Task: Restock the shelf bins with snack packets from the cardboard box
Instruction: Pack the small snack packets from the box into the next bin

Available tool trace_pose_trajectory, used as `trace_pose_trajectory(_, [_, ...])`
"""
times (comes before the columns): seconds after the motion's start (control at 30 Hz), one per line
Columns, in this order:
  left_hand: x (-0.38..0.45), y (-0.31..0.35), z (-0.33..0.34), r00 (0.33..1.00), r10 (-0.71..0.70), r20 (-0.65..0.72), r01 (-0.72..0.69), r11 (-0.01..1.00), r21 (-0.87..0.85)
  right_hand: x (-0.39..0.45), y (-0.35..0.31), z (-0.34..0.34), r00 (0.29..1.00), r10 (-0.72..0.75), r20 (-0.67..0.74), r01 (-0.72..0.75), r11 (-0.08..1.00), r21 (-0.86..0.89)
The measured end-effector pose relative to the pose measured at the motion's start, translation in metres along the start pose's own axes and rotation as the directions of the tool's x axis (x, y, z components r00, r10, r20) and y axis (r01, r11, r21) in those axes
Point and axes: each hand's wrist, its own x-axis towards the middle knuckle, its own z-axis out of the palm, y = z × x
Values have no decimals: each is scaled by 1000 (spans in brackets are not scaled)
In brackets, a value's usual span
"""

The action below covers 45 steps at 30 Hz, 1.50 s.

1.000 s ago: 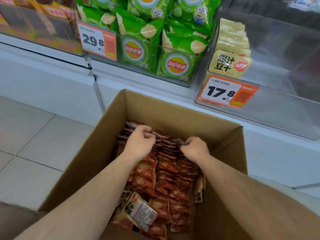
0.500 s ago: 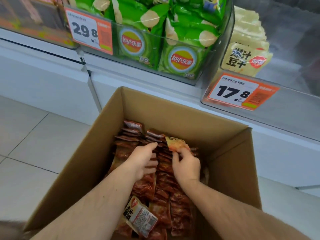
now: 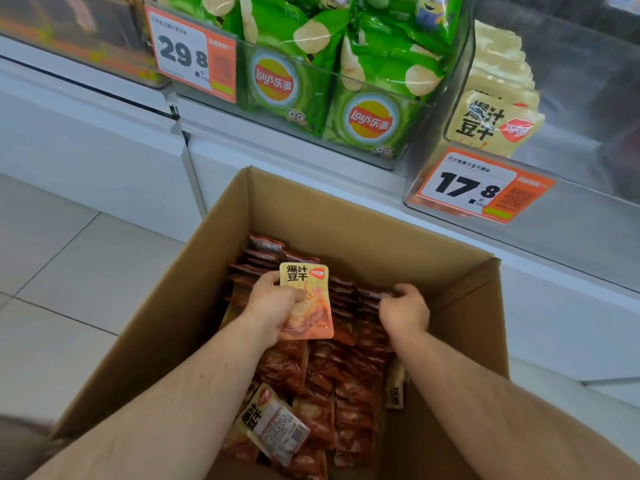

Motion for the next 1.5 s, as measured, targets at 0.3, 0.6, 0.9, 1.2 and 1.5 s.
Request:
trace_pose_trajectory(0.3, [11,-5,-5,999,-38,-23,38,999,13,41,5,7,995,-55,85,72,977,-201])
trace_pose_trajectory(0.6, [-22,8,12,995,-70,71,81,983,-166,-49,-17,-69,798,-588,133,603,779,-171])
trace_pose_trajectory(0.9, [-79,44,31,909,68,411,108,914,-391,-100,-7,-133,436,-879,192,898,438,-37])
trace_pose_trajectory(1.2, [-121,67,36,819,500,280,-473,866,-164,-111,-25,-164,290,-955,-66,952,295,-89])
trace_pose_trajectory(1.5, [-162,80,49,580,722,376,-769,638,-39,-116,-77,-209,680,-651,338,515,752,411])
